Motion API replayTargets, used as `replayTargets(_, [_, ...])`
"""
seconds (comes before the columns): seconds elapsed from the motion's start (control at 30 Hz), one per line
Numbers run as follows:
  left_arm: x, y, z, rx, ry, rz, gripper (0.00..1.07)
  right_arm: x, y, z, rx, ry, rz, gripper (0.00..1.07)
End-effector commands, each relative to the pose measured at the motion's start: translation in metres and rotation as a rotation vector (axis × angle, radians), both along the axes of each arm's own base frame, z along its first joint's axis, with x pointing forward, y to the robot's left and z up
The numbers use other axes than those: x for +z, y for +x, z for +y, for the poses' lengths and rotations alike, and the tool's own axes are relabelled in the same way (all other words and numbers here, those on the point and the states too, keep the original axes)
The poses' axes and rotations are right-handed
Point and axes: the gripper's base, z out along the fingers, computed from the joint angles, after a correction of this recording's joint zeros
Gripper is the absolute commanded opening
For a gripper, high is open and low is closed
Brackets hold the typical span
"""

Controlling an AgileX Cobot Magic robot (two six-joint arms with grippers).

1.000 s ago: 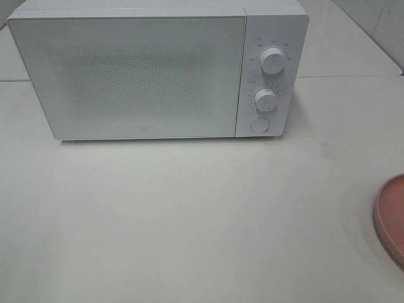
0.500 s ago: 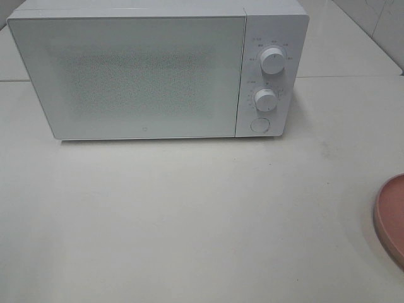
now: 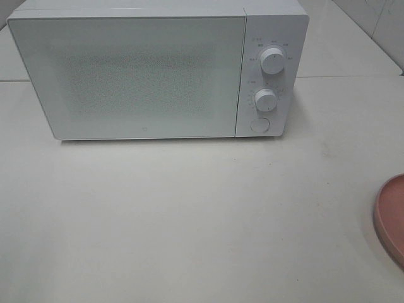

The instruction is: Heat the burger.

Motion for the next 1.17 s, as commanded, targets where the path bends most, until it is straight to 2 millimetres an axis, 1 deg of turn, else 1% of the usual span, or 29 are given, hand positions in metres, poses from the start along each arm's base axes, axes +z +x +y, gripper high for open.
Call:
replayTargets(0.03, [-0.0005, -0.002, -0.0007, -0.001, -0.002, -0.023, 1.0, -0.0003, -0.0033, 0.0, -0.005, 0.009, -0.033, 0.76])
replayTargets(1.17, [-0.0005, -0.002, -0.0007, -0.001, -0.002, -0.023, 1.0, -0.0003, -0.0033, 0.0, -0.005, 0.009, -0.033, 0.76])
